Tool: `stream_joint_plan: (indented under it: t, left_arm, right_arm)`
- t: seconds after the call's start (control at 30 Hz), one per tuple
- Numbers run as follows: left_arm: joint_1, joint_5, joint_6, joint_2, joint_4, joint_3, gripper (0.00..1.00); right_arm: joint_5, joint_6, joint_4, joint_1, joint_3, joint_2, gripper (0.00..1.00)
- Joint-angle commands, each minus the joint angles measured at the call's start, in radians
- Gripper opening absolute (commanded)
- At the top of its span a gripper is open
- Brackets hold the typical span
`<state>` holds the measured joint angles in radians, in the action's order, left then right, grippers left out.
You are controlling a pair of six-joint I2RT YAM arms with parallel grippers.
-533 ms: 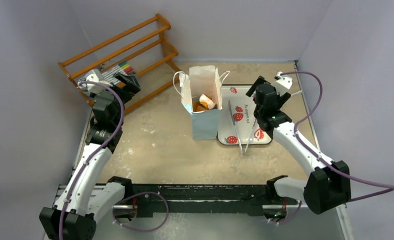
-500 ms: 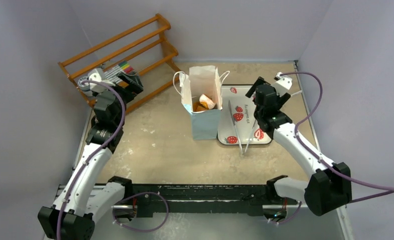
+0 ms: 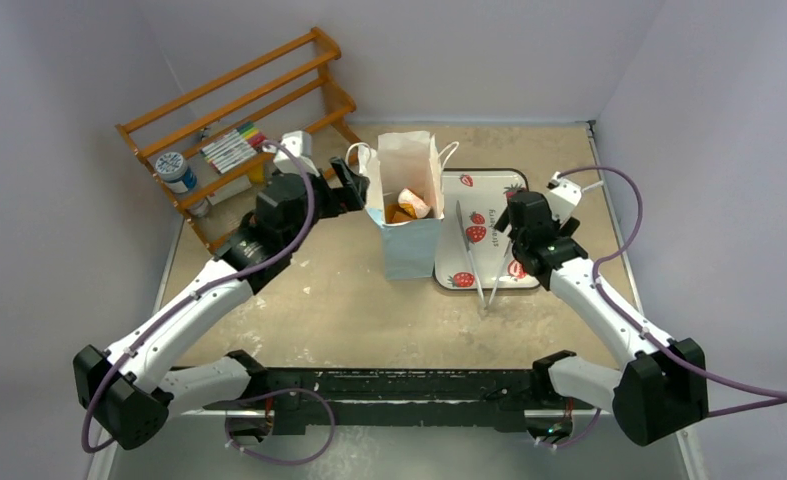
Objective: Take the fake bread out of the paper bag
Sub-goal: Adjust the paper bag at the center of the board.
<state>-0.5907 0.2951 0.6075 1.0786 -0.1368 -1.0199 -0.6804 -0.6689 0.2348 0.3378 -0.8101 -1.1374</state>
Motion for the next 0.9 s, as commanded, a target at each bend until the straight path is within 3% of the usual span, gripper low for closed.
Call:
stream_joint_plan:
  t: [0.0, 0.23, 0.87]
  left_arm:
    - [-0.099, 0.039, -0.019, 0.024, 0.010, -0.068, 0.98]
    - [-0.214, 0.118, -0.016, 0.064, 0.006, -0.089, 0.98]
    - [-0.227, 0.359, -0.041, 0.252, 0.014, -0.109, 0.96]
  right_arm:
    - [0.017, -0.049, 0.096, 0.001, 0.034, 0.034, 0.91]
    - [0.012, -0.050, 0.140, 0.001, 0.039, 0.031, 0.92]
    - [0.119, 0.050, 0.072, 0.003, 0.024, -0.047, 0.91]
